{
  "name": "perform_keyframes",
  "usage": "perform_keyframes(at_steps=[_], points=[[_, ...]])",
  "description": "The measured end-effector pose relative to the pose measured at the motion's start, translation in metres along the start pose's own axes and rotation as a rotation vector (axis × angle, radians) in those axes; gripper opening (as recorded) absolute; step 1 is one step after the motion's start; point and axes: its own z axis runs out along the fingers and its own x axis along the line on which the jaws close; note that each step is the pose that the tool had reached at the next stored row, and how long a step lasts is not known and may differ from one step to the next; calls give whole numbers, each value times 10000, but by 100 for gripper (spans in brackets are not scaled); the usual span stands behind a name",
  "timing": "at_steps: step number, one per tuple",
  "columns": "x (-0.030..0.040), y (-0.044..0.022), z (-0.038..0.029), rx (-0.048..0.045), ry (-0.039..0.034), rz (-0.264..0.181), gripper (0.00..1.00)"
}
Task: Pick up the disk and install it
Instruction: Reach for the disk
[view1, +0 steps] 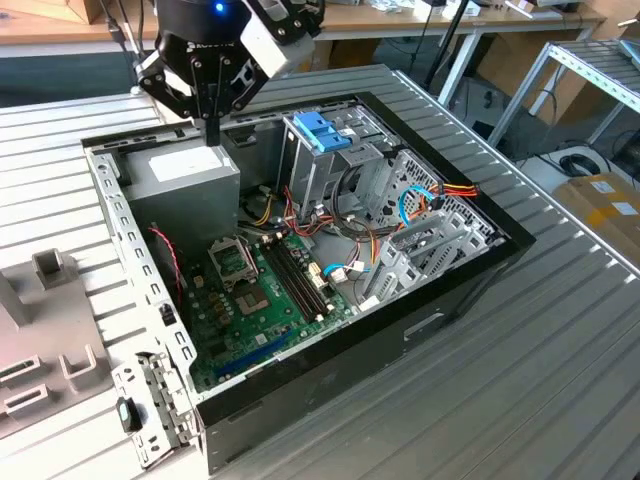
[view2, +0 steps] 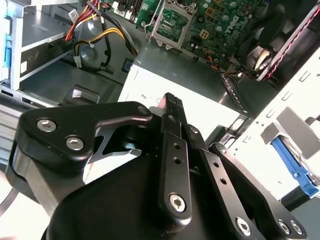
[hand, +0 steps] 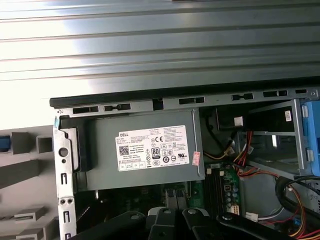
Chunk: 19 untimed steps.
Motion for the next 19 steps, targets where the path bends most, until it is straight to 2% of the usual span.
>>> perform_keyframes(at_steps=[19], points=[[65,-5,-2,0,0,1,11]])
